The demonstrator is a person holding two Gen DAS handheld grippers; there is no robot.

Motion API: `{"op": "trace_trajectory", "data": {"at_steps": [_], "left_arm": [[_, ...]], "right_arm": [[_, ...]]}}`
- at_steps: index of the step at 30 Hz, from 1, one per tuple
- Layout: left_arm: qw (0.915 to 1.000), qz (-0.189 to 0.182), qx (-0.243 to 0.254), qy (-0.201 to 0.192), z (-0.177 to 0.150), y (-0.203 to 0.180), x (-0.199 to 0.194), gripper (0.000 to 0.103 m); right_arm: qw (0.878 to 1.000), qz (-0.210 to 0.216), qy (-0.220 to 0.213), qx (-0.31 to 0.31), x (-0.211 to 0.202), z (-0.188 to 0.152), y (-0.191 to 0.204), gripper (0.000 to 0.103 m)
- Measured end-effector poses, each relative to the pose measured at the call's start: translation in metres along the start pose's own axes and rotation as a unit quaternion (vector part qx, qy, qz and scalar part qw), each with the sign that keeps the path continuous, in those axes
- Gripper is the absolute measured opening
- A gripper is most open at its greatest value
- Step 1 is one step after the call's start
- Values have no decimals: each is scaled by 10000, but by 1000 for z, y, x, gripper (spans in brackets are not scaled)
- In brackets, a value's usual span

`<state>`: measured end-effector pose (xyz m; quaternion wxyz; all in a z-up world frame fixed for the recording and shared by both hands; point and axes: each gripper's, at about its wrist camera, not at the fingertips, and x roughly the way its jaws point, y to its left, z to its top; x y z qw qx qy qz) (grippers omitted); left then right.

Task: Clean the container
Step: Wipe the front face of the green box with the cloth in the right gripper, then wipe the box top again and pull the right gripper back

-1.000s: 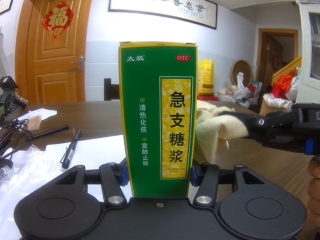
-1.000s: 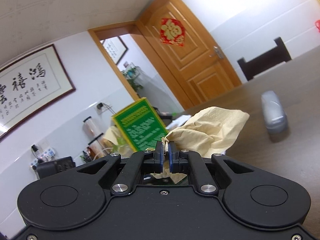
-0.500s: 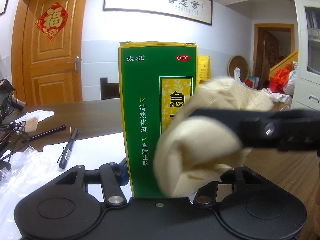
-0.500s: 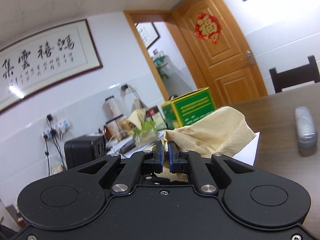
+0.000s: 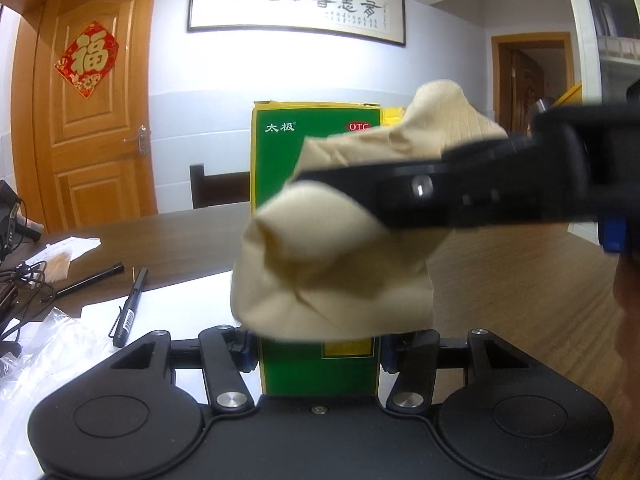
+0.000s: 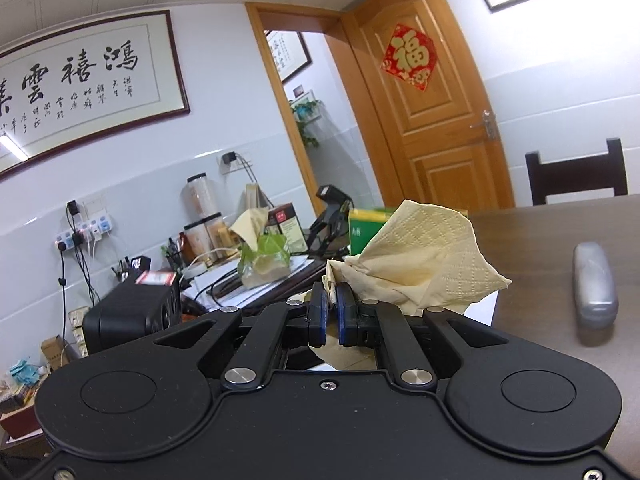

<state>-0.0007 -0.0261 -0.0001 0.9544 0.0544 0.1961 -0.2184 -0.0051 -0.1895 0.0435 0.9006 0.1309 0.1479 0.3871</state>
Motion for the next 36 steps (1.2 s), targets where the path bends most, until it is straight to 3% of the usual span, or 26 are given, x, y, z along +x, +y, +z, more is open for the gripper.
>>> {"op": "trace_trajectory", "data": {"at_steps": [16, 36], "left_arm": [[9998, -82, 132, -140, -1, -1, -2, 49], [9988, -304, 211, -310, -2, -1, -8, 49]], "right_arm": [[9991, -165, -335, -197, -8, 31, 7, 6], [9955, -297, -566, 702, -5, 47, -44, 6]]}}
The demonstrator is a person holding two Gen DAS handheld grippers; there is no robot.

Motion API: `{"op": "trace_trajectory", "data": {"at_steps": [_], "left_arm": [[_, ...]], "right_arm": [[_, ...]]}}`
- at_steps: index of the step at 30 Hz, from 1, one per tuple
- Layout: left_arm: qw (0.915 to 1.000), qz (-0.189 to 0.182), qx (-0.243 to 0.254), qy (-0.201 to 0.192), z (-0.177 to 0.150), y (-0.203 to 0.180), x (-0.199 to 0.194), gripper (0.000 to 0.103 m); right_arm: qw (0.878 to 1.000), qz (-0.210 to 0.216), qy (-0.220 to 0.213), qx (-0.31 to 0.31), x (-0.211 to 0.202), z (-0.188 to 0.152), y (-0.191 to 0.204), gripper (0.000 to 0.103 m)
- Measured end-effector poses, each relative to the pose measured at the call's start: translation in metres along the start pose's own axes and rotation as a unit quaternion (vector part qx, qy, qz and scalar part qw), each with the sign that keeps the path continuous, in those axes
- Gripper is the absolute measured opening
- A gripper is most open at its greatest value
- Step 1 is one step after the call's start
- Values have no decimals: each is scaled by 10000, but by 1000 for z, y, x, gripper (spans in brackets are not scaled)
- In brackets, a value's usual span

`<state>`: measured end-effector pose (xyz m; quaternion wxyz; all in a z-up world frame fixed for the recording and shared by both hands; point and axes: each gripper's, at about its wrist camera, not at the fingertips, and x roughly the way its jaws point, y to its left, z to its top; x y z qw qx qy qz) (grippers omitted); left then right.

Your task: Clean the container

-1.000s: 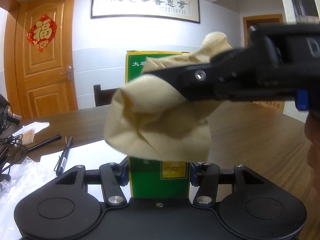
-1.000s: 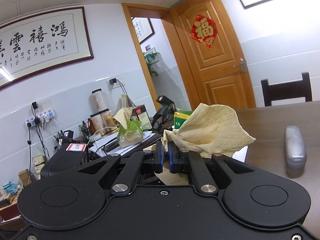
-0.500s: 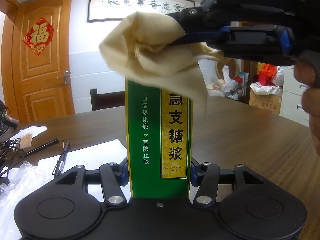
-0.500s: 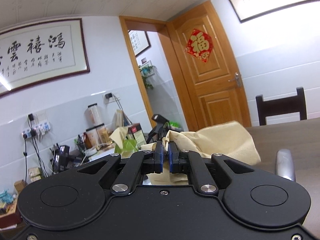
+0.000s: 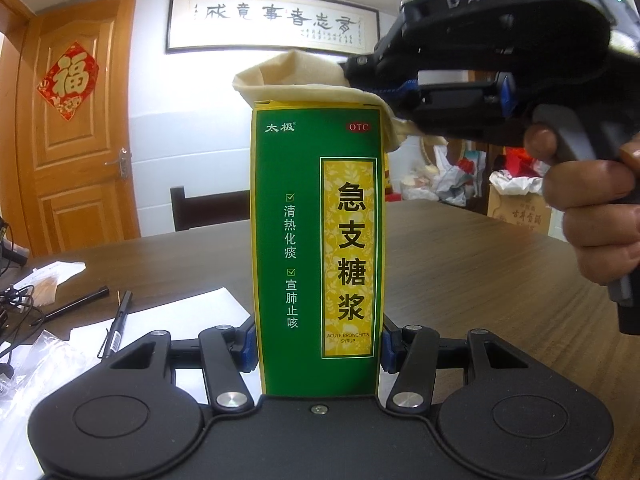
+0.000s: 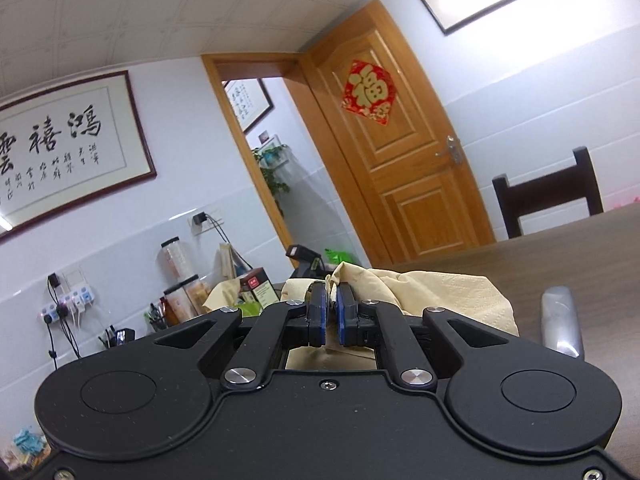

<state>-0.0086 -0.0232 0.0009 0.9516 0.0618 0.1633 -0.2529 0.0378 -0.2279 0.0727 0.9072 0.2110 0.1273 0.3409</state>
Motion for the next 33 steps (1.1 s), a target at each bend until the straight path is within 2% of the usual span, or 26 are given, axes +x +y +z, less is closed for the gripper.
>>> {"op": "trace_trajectory", "data": {"at_steps": [4, 10, 17, 25, 33], "left_arm": [[9999, -107, -40, -37, 1, 2, -2, 49], [9994, -336, -91, -93, 2, 4, -4, 49], [9980, -559, -268, -155, 4, 9, -6, 49], [9963, -682, -483, -200, 6, 17, -6, 49], [9952, -670, -677, -242, 7, 25, -7, 49]], "right_arm": [[9998, -23, -32, 173, -2, 0, -13, 6], [9970, 208, -72, 748, -4, 0, -40, 6], [9831, 658, -115, 1703, -1, -13, -82, 6], [9662, 860, 173, 2423, 14, -40, -114, 6], [9615, 897, 522, 2546, 22, -59, -117, 6]]}}
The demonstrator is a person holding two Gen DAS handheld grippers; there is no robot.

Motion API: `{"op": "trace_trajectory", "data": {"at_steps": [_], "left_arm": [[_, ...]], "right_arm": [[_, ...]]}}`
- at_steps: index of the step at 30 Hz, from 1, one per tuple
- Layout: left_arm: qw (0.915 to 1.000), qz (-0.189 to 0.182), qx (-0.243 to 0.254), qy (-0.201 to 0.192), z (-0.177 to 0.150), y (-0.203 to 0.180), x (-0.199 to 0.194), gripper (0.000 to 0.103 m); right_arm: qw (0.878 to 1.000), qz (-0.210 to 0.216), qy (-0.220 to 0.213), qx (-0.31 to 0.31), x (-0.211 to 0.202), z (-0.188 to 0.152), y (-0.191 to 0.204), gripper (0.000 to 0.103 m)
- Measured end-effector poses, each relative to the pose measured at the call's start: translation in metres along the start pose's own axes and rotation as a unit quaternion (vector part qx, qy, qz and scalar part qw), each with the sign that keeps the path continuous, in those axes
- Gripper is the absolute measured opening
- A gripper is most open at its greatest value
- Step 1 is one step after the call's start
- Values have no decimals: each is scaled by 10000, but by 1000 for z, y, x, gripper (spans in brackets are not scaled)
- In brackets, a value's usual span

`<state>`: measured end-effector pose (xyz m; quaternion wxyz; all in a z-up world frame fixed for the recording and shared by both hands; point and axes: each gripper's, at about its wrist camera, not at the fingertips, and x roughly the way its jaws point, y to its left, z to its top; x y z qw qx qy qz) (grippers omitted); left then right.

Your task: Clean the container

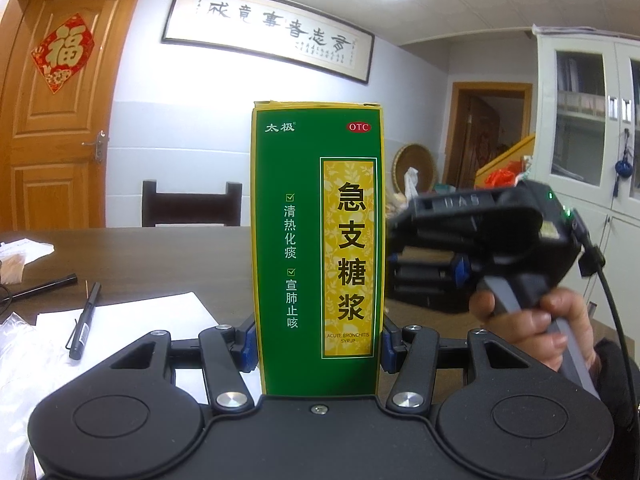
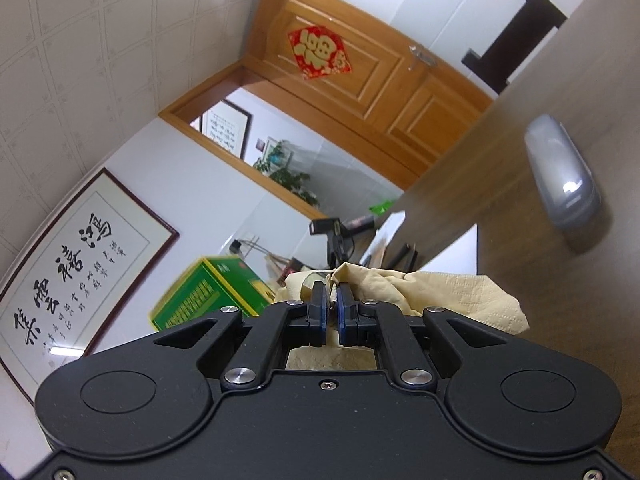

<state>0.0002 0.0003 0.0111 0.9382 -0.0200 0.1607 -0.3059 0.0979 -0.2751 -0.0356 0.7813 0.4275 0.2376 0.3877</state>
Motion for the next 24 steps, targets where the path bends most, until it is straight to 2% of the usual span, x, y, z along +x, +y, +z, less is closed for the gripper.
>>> {"op": "trace_trajectory", "data": {"at_steps": [10, 24], "left_arm": [[9996, 171, -229, -27, 2, 8, -3, 49], [9987, 367, -325, -111, 6, 14, -6, 49]], "right_arm": [[9985, -351, 400, -100, 10, -20, 1, 6], [9951, -719, 671, -75, 15, -29, -5, 6]]}}
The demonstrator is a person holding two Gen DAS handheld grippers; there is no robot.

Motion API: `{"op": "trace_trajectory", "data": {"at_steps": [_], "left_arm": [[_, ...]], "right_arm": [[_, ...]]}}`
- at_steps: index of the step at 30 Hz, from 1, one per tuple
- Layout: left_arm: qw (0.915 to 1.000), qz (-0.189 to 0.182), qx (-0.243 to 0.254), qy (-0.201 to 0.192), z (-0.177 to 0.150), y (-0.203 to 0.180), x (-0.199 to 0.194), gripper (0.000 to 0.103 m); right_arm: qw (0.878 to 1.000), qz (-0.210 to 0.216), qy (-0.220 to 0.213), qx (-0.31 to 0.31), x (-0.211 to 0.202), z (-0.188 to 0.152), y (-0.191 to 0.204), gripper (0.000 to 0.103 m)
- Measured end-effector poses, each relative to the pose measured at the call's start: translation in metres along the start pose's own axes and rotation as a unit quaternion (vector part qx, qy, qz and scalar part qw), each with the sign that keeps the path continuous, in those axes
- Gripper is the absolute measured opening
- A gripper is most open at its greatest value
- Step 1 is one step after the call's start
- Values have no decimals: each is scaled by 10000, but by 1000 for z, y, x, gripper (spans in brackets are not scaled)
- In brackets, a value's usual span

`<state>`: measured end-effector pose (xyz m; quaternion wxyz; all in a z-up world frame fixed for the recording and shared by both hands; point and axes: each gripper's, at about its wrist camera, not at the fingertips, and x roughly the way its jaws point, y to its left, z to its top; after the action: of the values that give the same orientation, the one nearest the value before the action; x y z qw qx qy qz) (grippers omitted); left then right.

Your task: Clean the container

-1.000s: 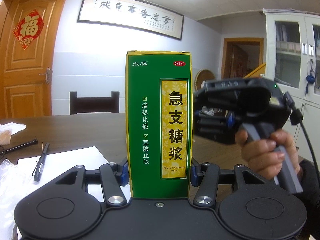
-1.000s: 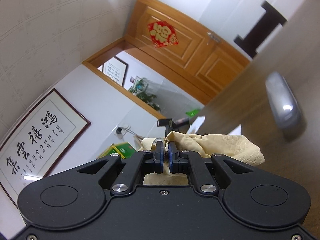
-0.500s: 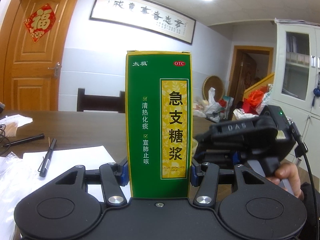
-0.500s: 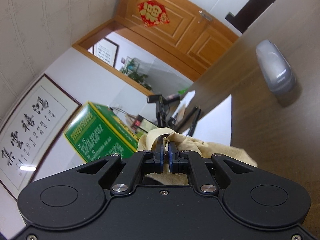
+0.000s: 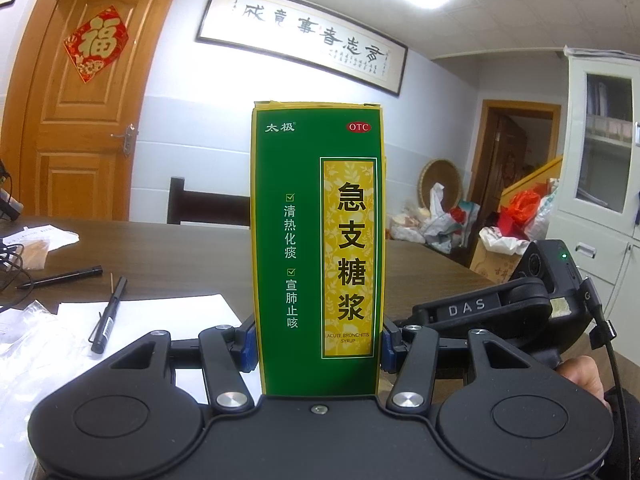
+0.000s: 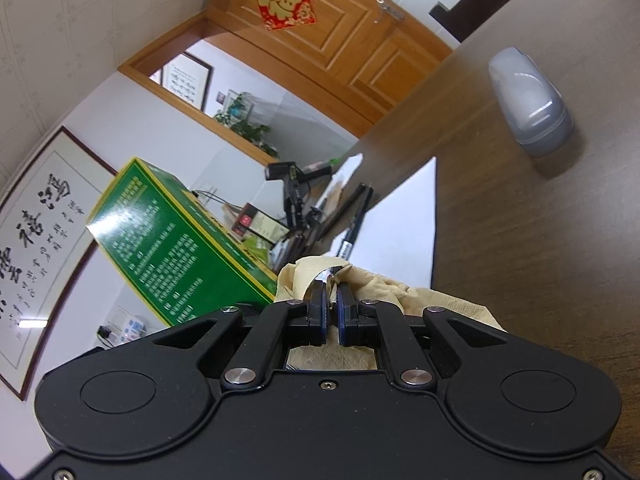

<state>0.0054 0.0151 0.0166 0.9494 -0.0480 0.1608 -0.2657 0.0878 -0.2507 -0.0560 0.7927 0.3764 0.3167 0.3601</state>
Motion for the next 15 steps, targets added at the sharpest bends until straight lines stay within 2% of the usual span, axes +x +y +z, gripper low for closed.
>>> {"op": "trace_trajectory", "data": {"at_steps": [3, 6, 10, 15], "left_arm": [[9997, 211, 116, 17, -2, -6, 3, 49], [9987, 421, 240, 139, -5, -12, 9, 49], [9979, 490, 275, 309, -9, -15, 15, 49], [9973, 481, 462, 318, -12, -24, 15, 49]], "right_arm": [[9997, -189, -91, -160, -2, 0, 4, 6], [9994, -181, -191, -208, -6, 2, 7, 6], [9993, -168, -301, -131, -9, 6, 4, 6], [9985, -59, -498, -217, -16, 12, 10, 6]]}}
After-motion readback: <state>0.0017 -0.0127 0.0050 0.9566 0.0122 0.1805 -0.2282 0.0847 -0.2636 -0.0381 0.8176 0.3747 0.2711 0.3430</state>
